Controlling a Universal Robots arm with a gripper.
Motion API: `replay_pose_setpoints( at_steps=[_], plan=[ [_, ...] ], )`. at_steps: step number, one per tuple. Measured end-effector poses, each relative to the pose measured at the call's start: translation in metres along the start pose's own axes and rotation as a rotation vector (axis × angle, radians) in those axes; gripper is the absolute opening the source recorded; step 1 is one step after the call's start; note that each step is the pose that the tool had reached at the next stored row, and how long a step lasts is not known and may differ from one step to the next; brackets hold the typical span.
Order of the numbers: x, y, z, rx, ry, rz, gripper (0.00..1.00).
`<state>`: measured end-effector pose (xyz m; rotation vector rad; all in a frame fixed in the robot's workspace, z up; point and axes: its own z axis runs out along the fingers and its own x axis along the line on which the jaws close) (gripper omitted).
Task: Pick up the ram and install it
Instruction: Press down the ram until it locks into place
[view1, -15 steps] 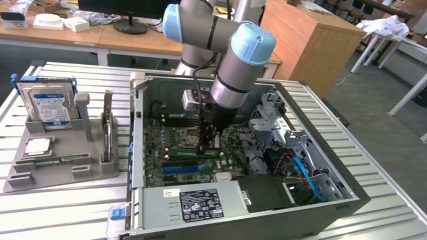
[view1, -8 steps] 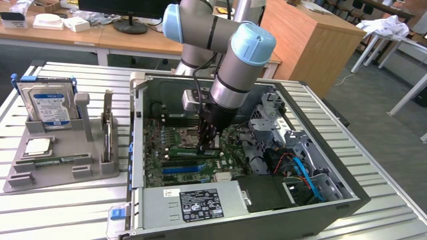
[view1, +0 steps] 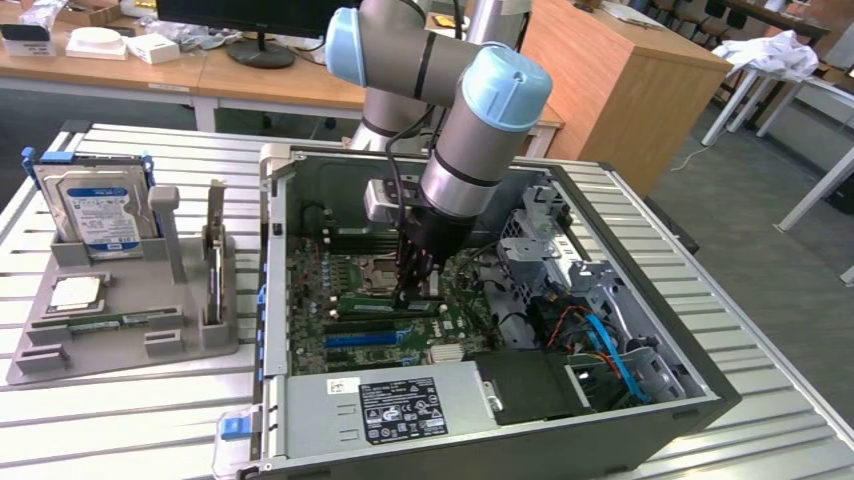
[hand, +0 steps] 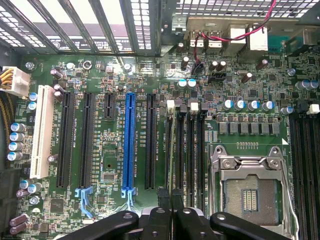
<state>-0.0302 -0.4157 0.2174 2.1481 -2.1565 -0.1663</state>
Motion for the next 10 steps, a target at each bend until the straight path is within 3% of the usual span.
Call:
replay_pose_setpoints(
  at_steps=[10],
  plan=[
    [0.0001, 0.0006, 0.0007, 0.0015, -0.0007, 0.001, 0.12]
  ],
)
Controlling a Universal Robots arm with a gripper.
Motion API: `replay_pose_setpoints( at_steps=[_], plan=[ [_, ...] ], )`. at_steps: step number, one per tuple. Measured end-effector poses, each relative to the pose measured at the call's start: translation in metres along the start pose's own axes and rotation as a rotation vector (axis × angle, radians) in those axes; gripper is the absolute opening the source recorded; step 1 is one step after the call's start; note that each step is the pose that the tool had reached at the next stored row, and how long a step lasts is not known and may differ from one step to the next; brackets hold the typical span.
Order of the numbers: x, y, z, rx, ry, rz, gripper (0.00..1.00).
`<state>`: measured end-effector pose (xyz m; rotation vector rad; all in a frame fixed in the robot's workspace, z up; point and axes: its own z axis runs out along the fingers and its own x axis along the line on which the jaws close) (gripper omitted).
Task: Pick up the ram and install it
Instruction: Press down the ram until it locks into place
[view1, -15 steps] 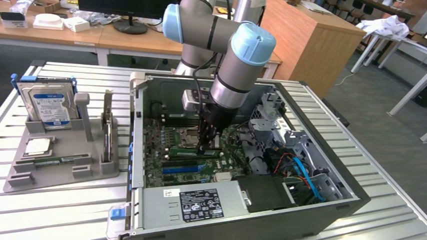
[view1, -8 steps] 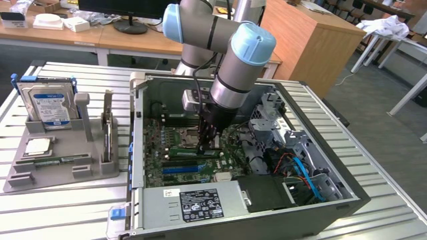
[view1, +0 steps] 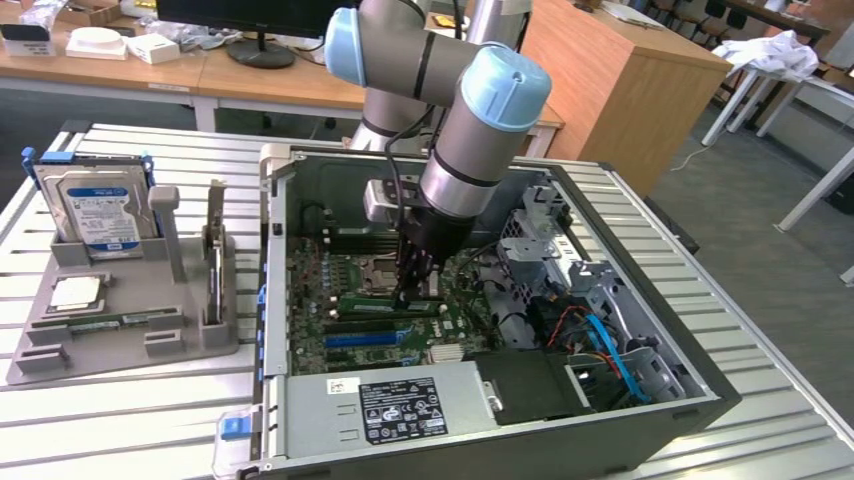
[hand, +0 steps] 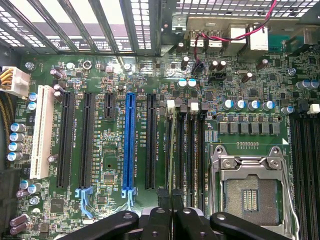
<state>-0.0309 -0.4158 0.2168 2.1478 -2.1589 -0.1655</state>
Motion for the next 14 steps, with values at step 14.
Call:
replay_pose_setpoints(
  at_steps=[14],
  plan=[
    [0.0000, 0.0000, 0.0000, 0.0000, 0.0000, 0.000, 0.12]
  ],
)
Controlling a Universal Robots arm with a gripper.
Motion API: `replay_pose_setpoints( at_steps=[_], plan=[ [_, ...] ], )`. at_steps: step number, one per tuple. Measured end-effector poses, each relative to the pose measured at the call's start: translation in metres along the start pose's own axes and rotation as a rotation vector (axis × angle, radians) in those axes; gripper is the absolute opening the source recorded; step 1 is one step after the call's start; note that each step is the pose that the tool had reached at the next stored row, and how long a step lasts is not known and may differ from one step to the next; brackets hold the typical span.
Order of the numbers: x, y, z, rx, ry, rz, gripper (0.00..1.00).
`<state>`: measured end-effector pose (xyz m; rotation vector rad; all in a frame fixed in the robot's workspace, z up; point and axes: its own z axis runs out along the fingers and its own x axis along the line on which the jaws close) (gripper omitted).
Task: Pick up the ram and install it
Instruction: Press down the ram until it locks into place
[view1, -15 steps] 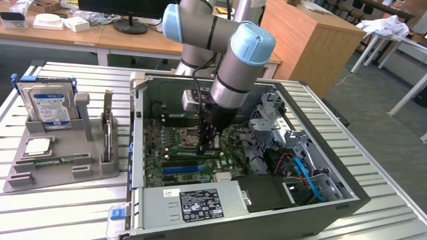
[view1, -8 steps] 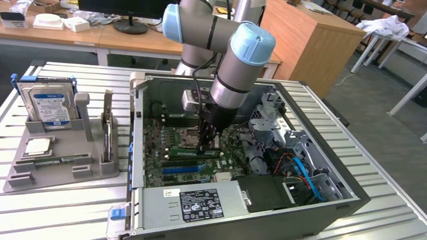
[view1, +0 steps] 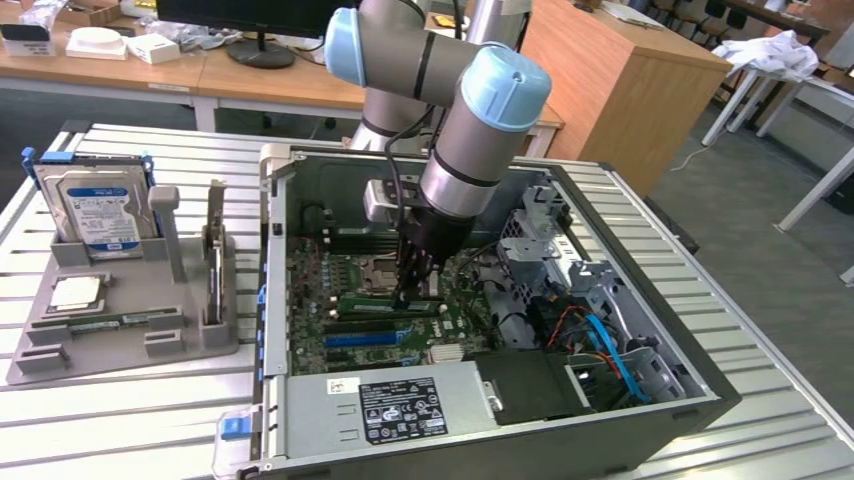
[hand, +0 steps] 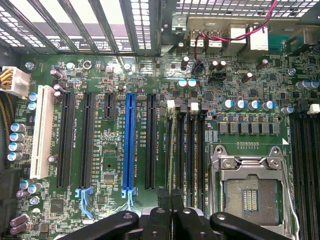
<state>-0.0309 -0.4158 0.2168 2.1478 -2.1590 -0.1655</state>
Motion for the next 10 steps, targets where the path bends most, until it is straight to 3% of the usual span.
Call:
replay_pose_setpoints(
  at_steps=[10],
  plan=[
    [-0.0005, 0.0000, -0.0013, -0.0005, 0.0016, 0.000, 0.12]
  ],
)
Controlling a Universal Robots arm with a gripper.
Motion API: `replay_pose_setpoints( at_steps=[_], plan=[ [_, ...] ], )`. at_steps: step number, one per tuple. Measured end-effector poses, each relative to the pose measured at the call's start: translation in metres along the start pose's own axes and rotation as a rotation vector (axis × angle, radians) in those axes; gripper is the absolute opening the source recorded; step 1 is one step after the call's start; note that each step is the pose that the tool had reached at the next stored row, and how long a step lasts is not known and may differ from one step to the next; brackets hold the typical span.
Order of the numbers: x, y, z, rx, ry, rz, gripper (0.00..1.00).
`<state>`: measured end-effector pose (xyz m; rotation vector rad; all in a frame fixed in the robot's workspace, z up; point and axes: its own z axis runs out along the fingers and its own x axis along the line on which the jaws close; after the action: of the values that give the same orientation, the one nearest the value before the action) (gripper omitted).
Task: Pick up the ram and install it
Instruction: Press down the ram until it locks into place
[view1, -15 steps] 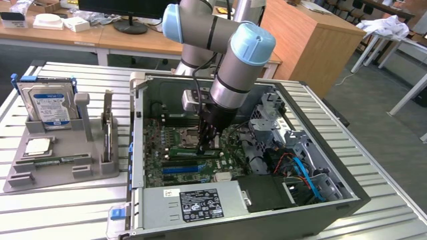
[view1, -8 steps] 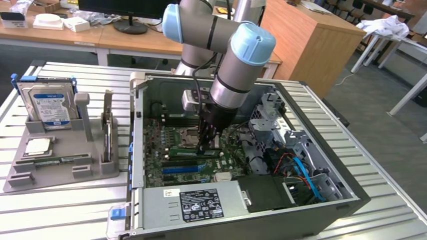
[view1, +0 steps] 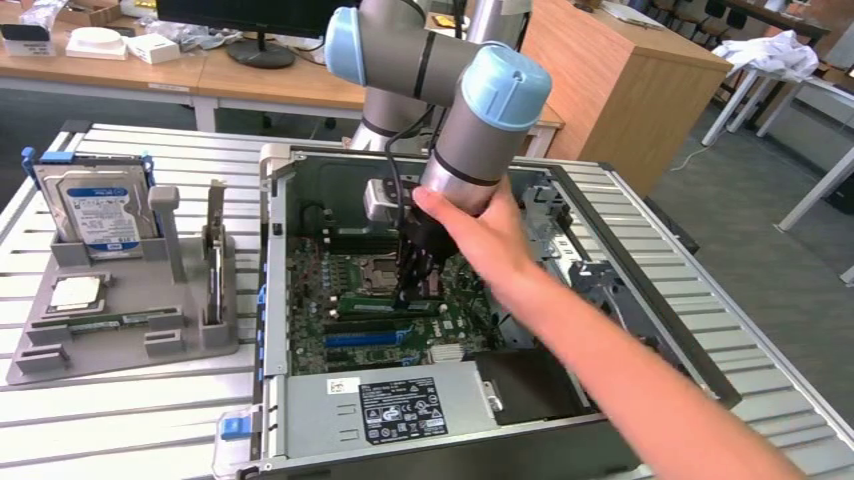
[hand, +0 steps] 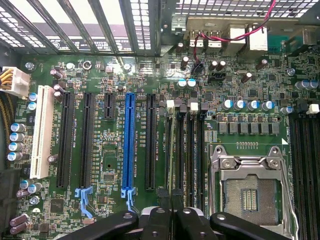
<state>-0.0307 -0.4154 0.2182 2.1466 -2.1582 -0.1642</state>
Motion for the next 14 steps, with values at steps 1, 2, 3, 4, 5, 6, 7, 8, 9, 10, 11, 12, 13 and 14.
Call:
replay_pose_setpoints(
  at_steps=[1, 2, 3, 4, 5, 6, 7, 8, 9, 10, 11, 12, 13, 14],
  plan=[
    [0.000, 0.0000, 0.0000, -0.0001, 0.0001, 0.000, 0.12],
    [0.000, 0.0000, -0.0001, -0.0001, 0.0003, 0.000, 0.12],
    [0.000, 0.0000, -0.0004, -0.0002, 0.0011, 0.000, 0.12],
    [0.000, 0.0000, -0.0007, -0.0004, 0.0018, 0.000, 0.12],
    [0.000, 0.0001, -0.0011, -0.0006, 0.0026, 0.000, 0.12],
    [0.000, 0.0001, -0.0019, -0.0013, 0.0046, 0.001, 0.12],
    [0.000, 0.0005, -0.0045, -0.0039, 0.0113, 0.002, 0.12],
    [0.000, 0.0017, -0.0110, -0.0115, 0.0310, 0.004, 0.12],
    [0.001, 0.0036, -0.0217, -0.0229, 0.0615, 0.009, 0.12],
    [0.002, 0.0059, -0.0349, -0.0359, 0.0959, 0.014, 0.12],
    [0.004, 0.0090, -0.0514, -0.0516, 0.1373, 0.020, 0.12],
    [0.005, 0.0120, -0.0694, -0.0672, 0.1786, 0.026, 0.12],
    [0.005, 0.0148, -0.0873, -0.0823, 0.2184, 0.032, 0.12],
    [0.005, 0.0169, -0.1038, -0.0961, 0.2548, 0.037, 0.12]
  ],
)
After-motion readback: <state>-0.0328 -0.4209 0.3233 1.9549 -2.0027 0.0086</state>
